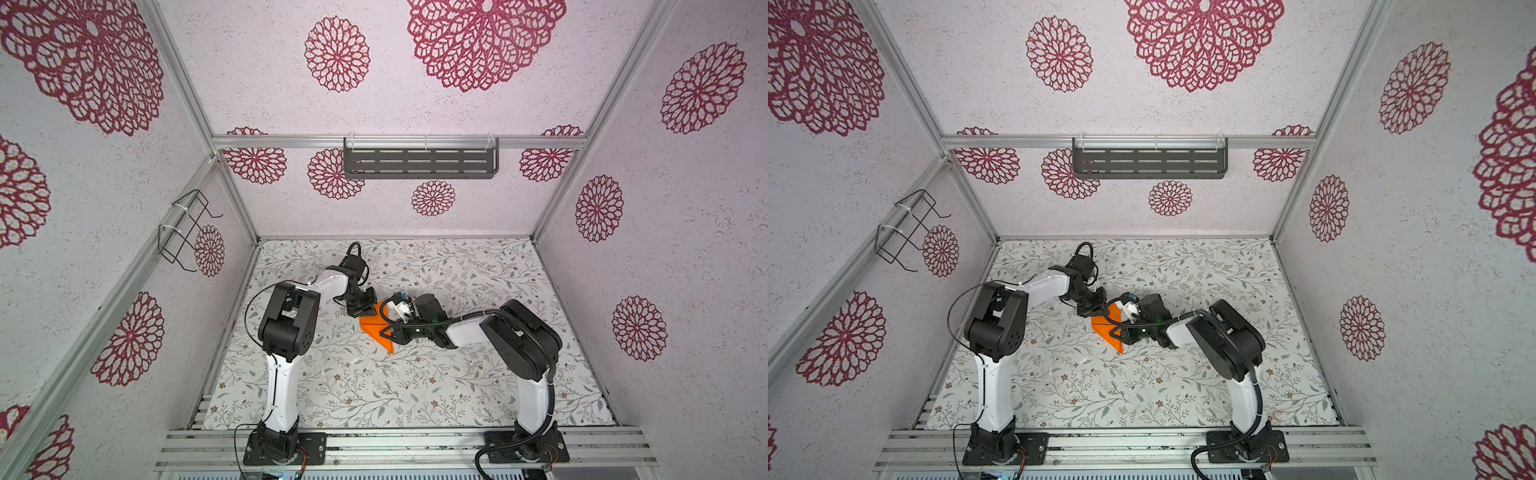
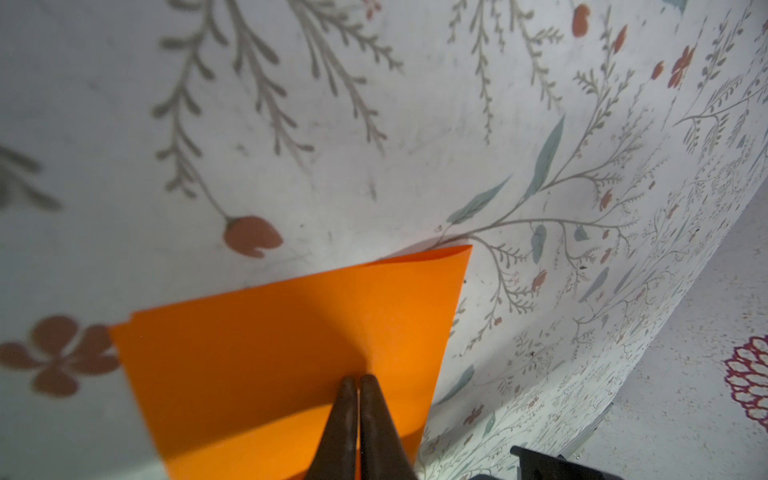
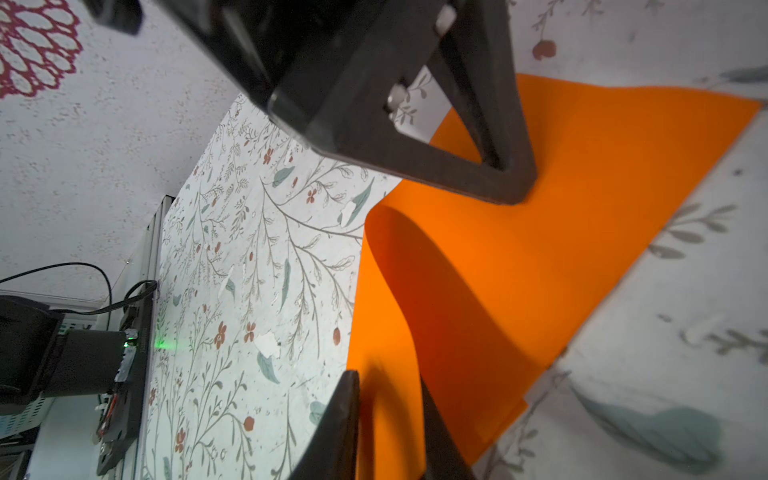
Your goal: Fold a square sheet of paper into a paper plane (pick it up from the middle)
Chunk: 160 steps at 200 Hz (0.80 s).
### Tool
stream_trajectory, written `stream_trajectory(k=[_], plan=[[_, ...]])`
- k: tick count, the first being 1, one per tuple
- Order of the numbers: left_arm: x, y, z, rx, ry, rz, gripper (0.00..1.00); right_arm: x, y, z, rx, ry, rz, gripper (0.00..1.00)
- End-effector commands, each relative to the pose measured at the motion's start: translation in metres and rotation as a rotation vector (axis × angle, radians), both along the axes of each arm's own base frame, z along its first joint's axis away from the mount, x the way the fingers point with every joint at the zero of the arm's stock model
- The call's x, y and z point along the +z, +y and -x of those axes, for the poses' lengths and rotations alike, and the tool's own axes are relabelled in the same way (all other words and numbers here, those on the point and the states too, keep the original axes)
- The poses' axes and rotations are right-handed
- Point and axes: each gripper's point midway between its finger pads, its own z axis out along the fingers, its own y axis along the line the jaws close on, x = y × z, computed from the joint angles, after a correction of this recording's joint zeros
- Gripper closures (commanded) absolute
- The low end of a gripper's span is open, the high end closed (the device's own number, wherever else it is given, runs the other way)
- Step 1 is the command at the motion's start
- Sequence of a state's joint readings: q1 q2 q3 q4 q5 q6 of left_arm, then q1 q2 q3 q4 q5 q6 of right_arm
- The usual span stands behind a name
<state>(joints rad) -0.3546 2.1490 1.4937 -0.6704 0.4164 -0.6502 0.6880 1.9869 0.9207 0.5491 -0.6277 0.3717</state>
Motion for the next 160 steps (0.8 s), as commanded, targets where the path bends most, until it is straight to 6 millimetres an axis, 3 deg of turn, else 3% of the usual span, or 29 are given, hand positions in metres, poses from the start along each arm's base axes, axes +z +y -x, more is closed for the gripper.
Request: stream_trajectory(k=[1, 61, 160], plan=[[-0.03, 0.007, 0.019, -0.015, 0.083, -0.06, 0.91, 0.025, 0.008, -0.006, 0.0, 0.0, -0.071, 0.76], [-0.032, 0.007, 0.02, -0.014, 0.084, -0.055, 0.91, 0.013, 0.003, -0.009, -0.014, -0.009, 0.0, 0.86], [-0.035, 0.006, 0.023, -0.01, 0.091, -0.048, 0.92, -0.009, 0.003, -0.01, -0.004, 0.003, 0.055, 0.88]])
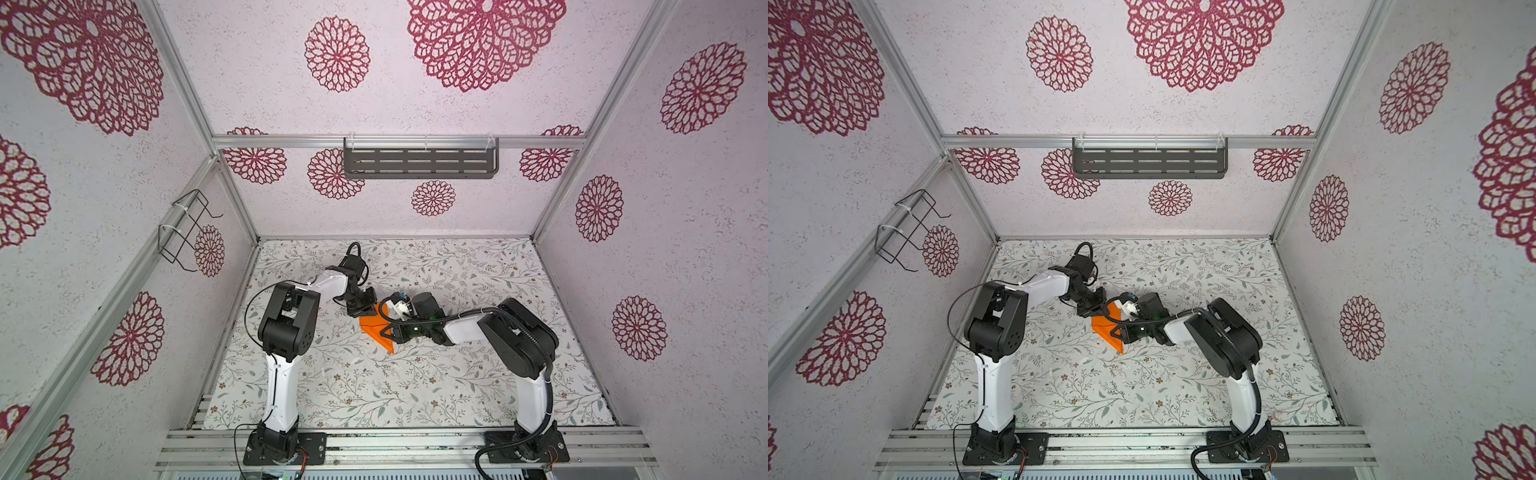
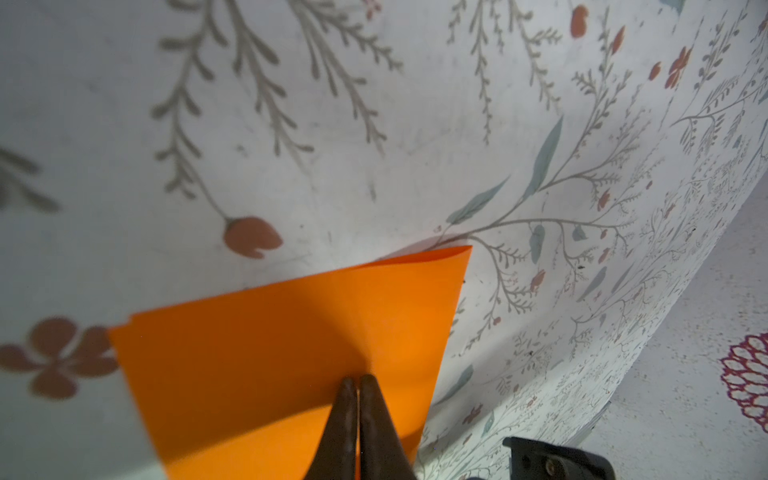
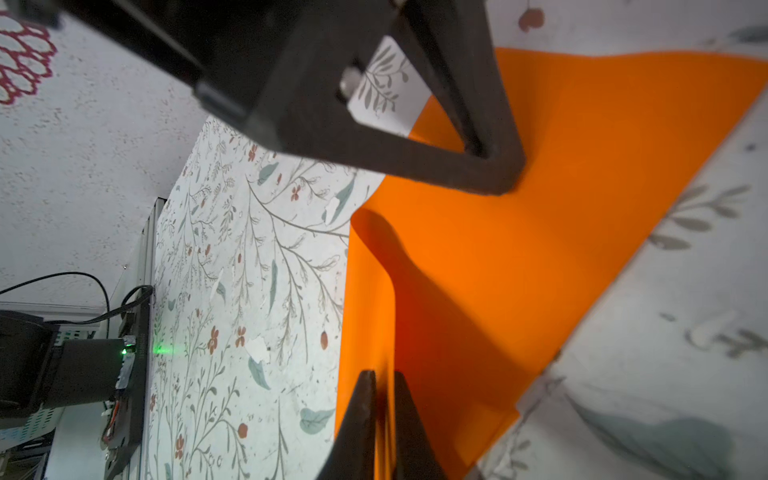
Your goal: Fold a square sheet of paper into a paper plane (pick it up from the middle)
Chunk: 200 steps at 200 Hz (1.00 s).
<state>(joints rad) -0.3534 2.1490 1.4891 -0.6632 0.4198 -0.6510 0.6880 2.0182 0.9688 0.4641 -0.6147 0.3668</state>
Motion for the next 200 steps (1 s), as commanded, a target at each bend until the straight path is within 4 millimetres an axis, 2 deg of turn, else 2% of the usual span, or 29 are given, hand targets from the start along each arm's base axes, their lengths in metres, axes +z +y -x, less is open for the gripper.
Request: stream_trajectory(k=[1, 98, 129, 147, 176, 200], plan=[[-0.034, 0.006, 0.023, -0.012, 0.092, -0.052, 0.92, 0.004, 0.002, -0.007, 0.005, -0.04, 0.005, 0.88], [-0.034, 0.005, 0.023, -0.011, 0.092, -0.05, 0.92, -0.01, -0.001, -0.008, -0.003, -0.025, 0.056, 0.89], [-0.029, 0.003, 0.02, -0.012, 0.081, -0.038, 0.92, -0.015, -0.004, -0.007, -0.007, -0.022, 0.079, 0.91], [-0.017, -0.001, 0.014, -0.01, 0.056, -0.014, 0.91, -0.018, -0.005, -0.006, -0.011, -0.02, 0.094, 0.93], [0.025, -0.006, -0.007, 0.039, -0.037, 0.077, 0.88, -0.021, -0.007, -0.004, -0.012, -0.017, 0.105, 0.95], [0.052, 0.002, -0.013, 0.114, -0.106, 0.136, 0.83, -0.022, -0.007, -0.004, -0.013, -0.015, 0.112, 0.96]])
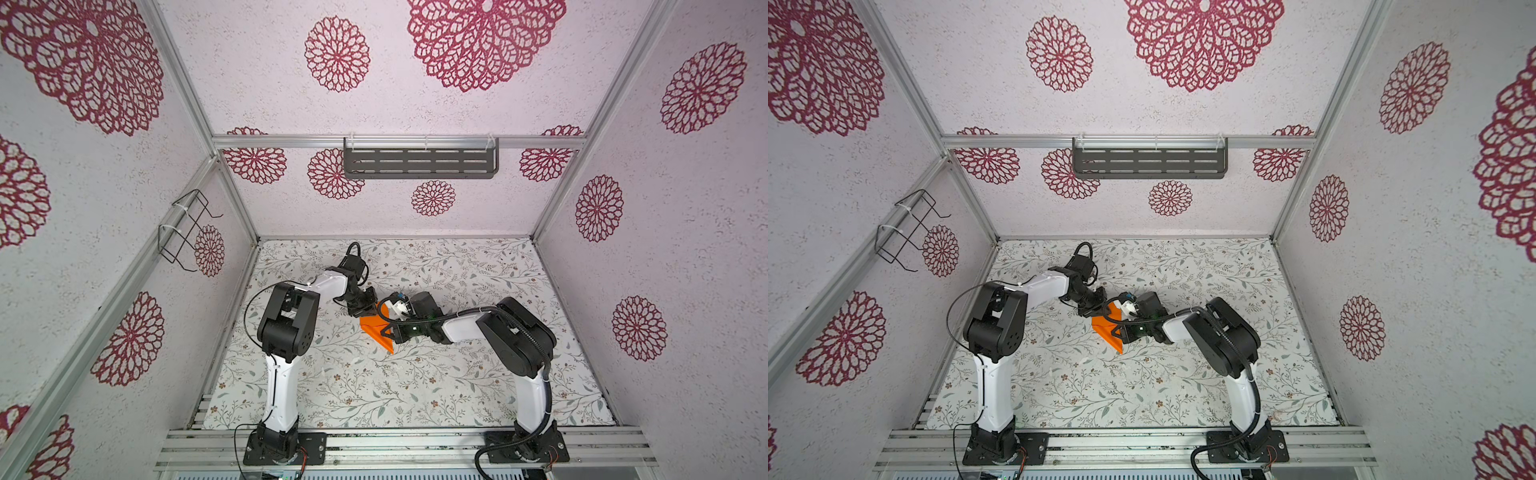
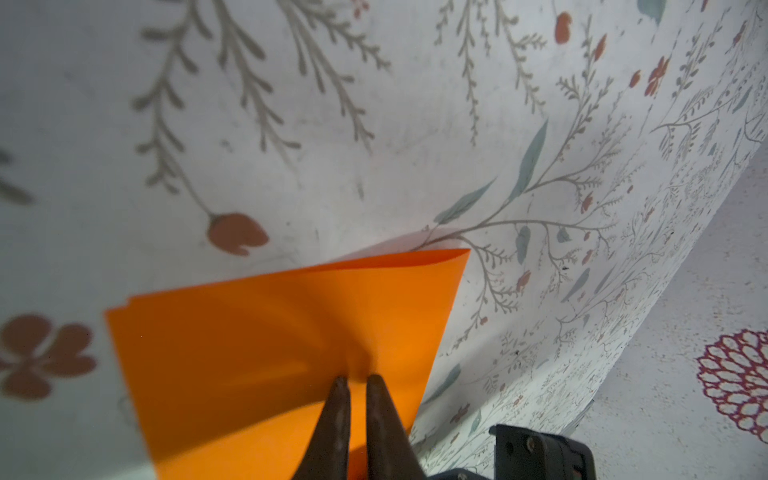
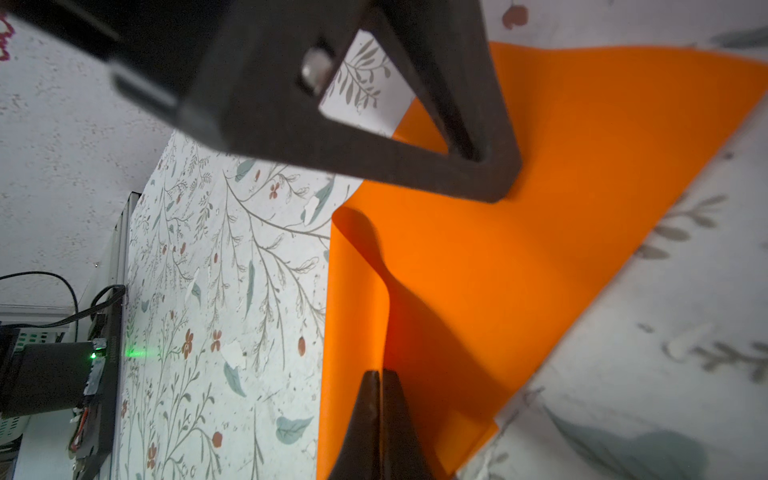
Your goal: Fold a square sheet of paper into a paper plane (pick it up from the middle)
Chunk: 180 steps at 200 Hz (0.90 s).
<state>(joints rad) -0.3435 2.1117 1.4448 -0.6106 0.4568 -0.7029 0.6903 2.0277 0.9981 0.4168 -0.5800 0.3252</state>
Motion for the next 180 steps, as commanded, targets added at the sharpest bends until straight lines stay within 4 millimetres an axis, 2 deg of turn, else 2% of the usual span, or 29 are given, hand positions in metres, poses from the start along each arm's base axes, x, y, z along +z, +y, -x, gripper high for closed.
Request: stream_trajectory(k=[1, 8, 10, 16, 46, 56, 79, 125, 180], plan=[[0.043, 0.004, -0.012, 0.073, -0.102, 0.082, 0.83, -0.018, -0.007, 0.002, -0.012, 0.013, 0.072, 0.96], [0.04, 0.008, -0.011, 0.1, -0.101, 0.089, 0.83, -0.018, -0.007, 0.001, -0.015, 0.013, 0.074, 0.96], [0.051, 0.009, -0.012, 0.106, -0.124, 0.1, 0.83, -0.018, -0.007, 0.001, -0.014, 0.012, 0.074, 0.96], [0.057, 0.012, -0.011, 0.124, -0.142, 0.113, 0.82, -0.018, -0.007, 0.001, -0.014, 0.012, 0.075, 0.97], [0.054, 0.026, 0.011, 0.179, -0.157, 0.154, 0.81, -0.02, -0.009, 0.001, -0.023, 0.013, 0.089, 0.98], [0.06, 0.025, 0.015, 0.179, -0.184, 0.185, 0.81, -0.021, -0.01, 0.001, -0.026, 0.015, 0.093, 0.98], [0.06, 0.018, 0.032, 0.172, -0.203, 0.249, 0.83, -0.022, -0.011, 0.0, -0.033, 0.019, 0.097, 0.98], [0.036, 0.014, 0.065, 0.154, -0.183, 0.283, 0.87, -0.025, -0.013, -0.001, -0.047, 0.026, 0.115, 0.98], [0.019, 0.007, 0.069, 0.162, -0.176, 0.319, 0.9, -0.03, -0.015, -0.001, -0.047, 0.032, 0.136, 0.98]])
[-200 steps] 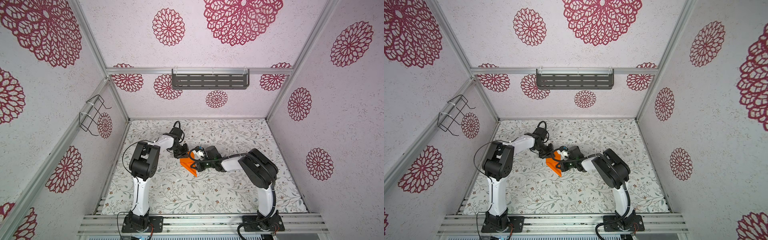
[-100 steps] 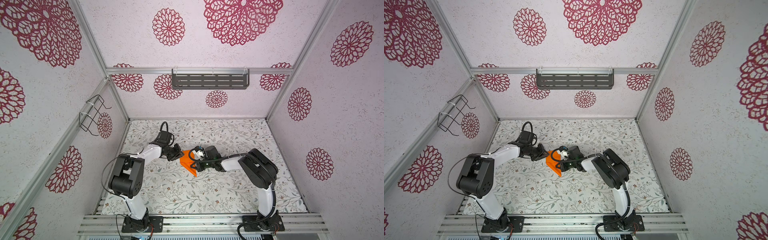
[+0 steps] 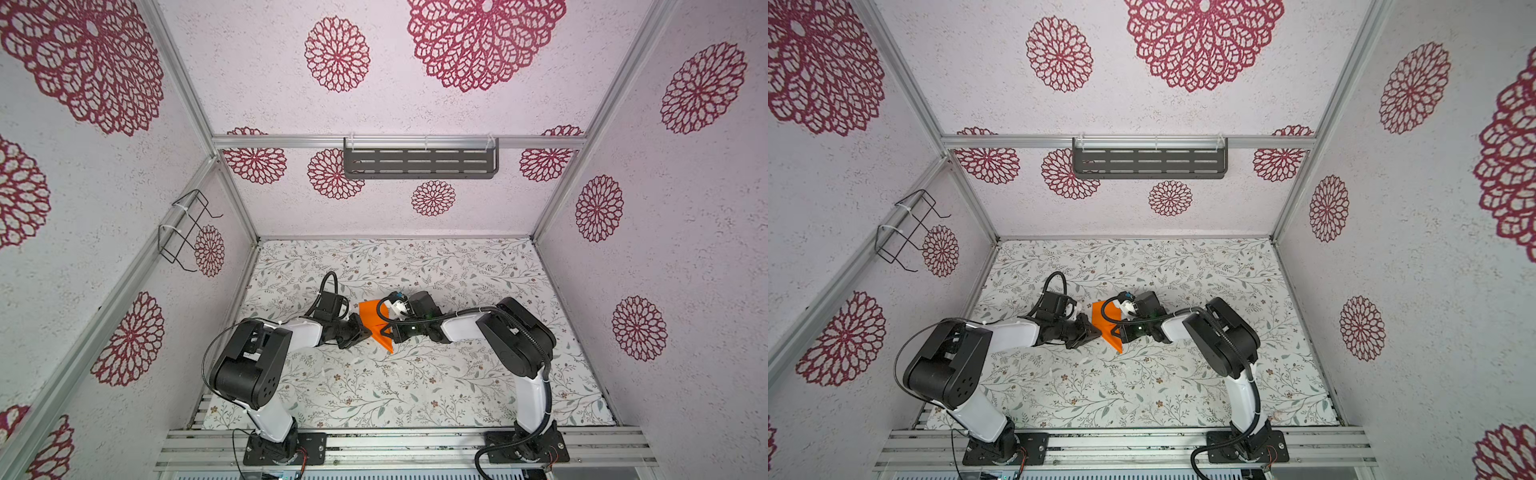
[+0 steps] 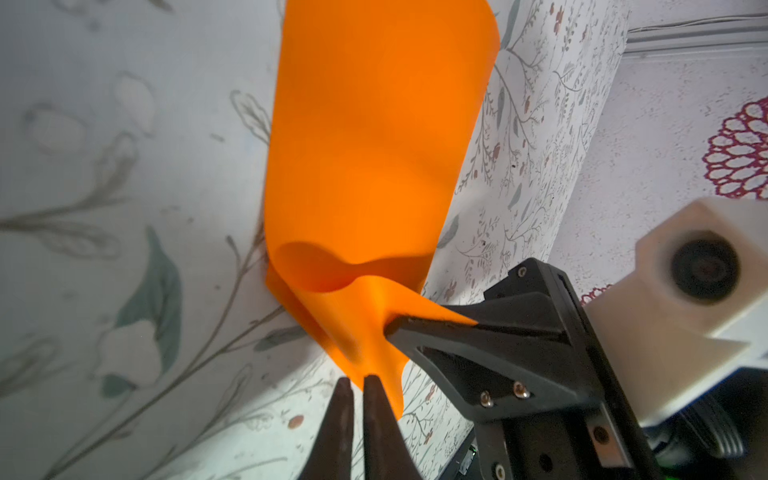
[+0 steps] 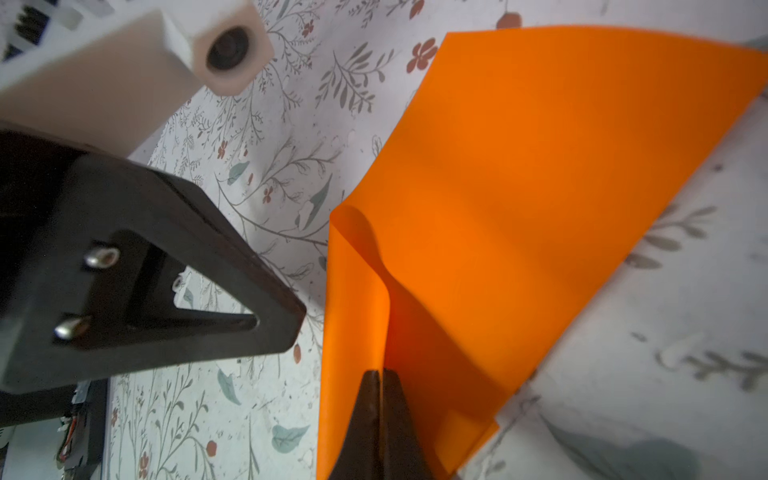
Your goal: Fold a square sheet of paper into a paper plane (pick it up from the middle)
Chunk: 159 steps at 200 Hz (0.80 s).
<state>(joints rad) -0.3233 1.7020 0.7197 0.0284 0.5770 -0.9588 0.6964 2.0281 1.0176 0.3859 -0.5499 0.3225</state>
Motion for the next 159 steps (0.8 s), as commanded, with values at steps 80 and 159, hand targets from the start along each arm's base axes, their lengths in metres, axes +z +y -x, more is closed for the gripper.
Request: stream_trajectory(k=[80, 159], plan=[[-0.008, -0.01, -0.011, -0.002, -0.032, 0.034, 0.92, -0.032, -0.017, 0.003, -0.036, 0.044, 0.124, 0.98], [-0.023, -0.007, -0.011, 0.001, -0.004, 0.003, 0.92, -0.033, -0.017, 0.003, -0.036, 0.046, 0.125, 0.97]])
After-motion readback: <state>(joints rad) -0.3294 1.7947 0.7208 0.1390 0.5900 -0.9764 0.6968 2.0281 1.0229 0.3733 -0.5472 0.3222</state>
